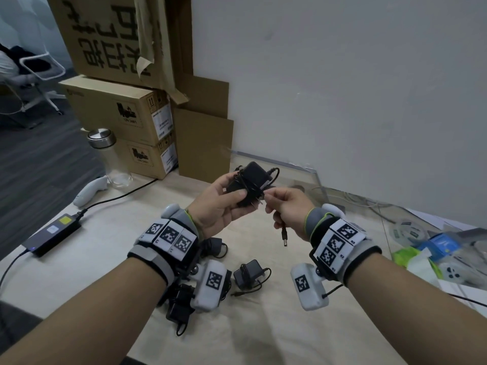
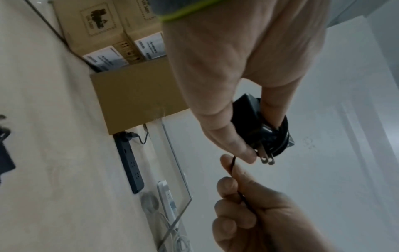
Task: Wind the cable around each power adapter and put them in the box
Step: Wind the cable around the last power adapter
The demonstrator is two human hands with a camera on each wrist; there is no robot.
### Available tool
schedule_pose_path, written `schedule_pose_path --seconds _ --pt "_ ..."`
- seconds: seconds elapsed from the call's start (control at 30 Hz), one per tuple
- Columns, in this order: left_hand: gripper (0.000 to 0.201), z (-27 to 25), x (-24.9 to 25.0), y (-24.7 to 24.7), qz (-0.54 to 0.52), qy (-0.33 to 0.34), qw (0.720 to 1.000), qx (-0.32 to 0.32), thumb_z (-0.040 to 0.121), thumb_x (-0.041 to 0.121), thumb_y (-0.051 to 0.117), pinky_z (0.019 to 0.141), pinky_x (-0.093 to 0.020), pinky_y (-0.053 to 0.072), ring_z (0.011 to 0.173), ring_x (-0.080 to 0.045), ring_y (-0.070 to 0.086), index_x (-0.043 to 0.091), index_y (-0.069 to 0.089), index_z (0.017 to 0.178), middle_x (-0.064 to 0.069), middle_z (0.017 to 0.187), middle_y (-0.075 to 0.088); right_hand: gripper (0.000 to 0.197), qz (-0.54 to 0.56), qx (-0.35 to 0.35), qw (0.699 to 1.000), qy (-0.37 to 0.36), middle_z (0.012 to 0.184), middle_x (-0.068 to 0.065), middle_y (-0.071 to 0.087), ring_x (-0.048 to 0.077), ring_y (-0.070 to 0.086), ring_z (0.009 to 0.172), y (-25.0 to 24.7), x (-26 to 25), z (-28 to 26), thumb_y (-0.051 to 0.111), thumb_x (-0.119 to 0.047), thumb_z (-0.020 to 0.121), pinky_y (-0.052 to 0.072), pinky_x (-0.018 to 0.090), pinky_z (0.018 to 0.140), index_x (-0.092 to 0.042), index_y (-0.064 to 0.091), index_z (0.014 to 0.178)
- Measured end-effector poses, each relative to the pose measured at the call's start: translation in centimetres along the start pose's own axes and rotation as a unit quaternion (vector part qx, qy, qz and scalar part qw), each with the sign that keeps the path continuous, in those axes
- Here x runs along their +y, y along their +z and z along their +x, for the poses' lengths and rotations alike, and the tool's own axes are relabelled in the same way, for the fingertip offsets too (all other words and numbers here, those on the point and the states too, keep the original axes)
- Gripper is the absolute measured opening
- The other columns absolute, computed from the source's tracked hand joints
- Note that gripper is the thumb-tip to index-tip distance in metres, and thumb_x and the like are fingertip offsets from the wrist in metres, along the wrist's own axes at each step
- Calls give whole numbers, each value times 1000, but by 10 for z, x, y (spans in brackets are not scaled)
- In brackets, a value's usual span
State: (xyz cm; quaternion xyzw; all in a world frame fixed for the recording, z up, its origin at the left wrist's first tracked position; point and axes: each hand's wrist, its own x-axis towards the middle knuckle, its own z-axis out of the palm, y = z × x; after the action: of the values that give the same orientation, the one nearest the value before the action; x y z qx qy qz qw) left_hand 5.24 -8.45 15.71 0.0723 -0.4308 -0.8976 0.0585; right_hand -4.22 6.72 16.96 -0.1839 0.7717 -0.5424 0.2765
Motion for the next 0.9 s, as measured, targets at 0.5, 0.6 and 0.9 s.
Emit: schedule_pose_path --seconds 0.5,0.6,0.9 --pt "22 -1 -4 9 128 -30 991 24 90 -8 52 79 -31 59 85 -21 66 6 61 106 -12 98 68 34 -141 0 990 -21 62 -1 60 17 42 52 3 -1 -7 53 -10 91 42 34 56 -22 63 61" --pt "21 1 -5 10 151 2 987 52 90 -7 55 75 -29 59 86 -23 64 4 61 106 -15 101 65 21 -101 1 995 -3 67 1 59 14 42 50 3 -8 -9 50 -11 95 42 26 49 -21 64 83" --pt "28 7 -4 7 116 47 980 153 91 -1 57 75 -29 58 90 -25 64 -3 55 119 -19 110 63 31 187 -87 979 -5 83 9 66 16 64 63 -8 -27 -17 43 17 88 58 28 60 -6 61 97"
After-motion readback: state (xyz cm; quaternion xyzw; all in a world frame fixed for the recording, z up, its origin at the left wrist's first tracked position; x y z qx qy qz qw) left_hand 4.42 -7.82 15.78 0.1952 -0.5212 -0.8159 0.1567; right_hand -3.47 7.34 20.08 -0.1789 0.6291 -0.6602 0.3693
